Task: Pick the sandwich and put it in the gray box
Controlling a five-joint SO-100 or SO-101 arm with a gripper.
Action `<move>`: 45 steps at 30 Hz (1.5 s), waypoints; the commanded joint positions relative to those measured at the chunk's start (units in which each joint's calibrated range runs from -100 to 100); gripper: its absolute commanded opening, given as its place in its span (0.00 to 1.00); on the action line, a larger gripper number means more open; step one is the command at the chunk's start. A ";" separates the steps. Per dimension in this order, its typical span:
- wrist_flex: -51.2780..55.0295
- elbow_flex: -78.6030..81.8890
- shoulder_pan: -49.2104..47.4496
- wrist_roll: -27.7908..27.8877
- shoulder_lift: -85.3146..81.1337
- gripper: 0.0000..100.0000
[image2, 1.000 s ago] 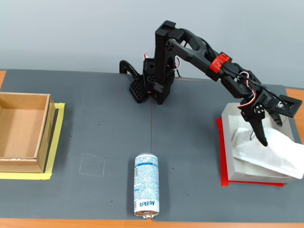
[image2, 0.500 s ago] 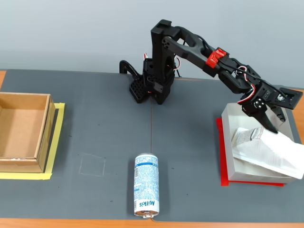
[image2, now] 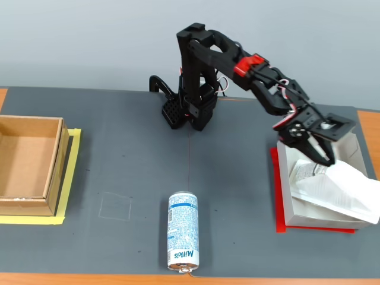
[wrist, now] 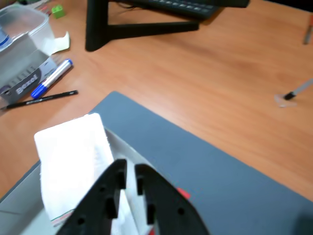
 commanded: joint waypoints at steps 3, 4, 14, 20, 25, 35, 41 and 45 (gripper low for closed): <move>3.84 -0.36 9.33 -0.17 -7.53 0.02; 4.54 -0.18 10.97 -0.17 -8.38 0.02; 4.88 17.37 27.01 -0.17 -25.25 0.02; 4.97 33.65 34.24 -0.12 -39.83 0.02; 5.93 46.14 37.90 0.19 -51.45 0.02; 17.56 59.07 39.17 1.81 -67.39 0.02; 22.77 63.59 41.70 2.02 -71.37 0.02; 22.85 66.40 41.93 2.75 -72.81 0.02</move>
